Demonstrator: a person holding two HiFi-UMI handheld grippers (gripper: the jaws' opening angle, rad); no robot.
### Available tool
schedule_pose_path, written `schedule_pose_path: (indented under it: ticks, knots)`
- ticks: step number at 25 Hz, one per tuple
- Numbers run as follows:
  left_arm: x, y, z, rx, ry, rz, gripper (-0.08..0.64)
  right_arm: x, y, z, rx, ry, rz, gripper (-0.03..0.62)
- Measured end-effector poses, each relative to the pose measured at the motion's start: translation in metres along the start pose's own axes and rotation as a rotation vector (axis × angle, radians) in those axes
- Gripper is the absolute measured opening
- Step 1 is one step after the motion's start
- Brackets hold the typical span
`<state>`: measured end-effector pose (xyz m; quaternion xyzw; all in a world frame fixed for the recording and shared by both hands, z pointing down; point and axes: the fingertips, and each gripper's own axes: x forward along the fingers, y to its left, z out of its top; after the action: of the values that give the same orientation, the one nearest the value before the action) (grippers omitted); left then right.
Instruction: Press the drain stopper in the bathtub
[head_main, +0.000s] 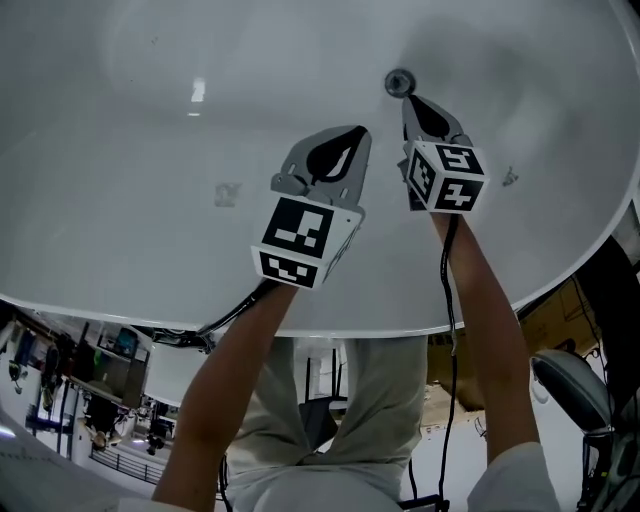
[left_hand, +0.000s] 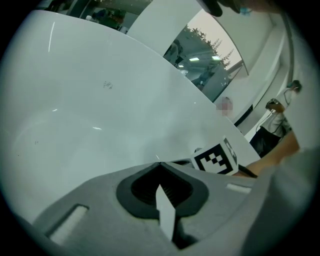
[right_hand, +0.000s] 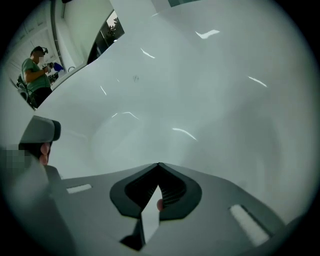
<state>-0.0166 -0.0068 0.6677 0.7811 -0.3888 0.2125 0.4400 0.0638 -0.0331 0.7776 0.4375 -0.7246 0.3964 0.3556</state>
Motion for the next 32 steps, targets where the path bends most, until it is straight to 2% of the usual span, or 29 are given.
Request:
schedule_pose_path:
  ticks: [4,8,11,21,27,32]
  knots:
    - [0.021,0.0,-0.005,0.004,0.003,-0.003,0.005,0.025,-0.024,-0.013,-0.03,0.043,-0.03,0.006]
    - [0.036,0.004,-0.014,-0.003,0.02,-0.001,0.005,0.046,-0.034,-0.026,-0.066,0.11,-0.011,0.006]
    - [0.044,0.01,-0.022,-0.002,0.034,0.002,0.005,0.06,-0.042,-0.034,-0.099,0.146,-0.031,0.006]
    - [0.071,0.024,-0.049,-0.021,0.07,0.01,0.005,0.1,-0.056,-0.062,-0.096,0.252,-0.062,0.006]
    - [0.077,0.029,-0.055,-0.038,0.089,0.008,0.005,0.112,-0.059,-0.07,-0.127,0.283,-0.086,0.006]
    - [0.077,0.033,-0.054,-0.035,0.092,0.006,0.005,0.116,-0.066,-0.08,-0.099,0.294,-0.114,0.008]
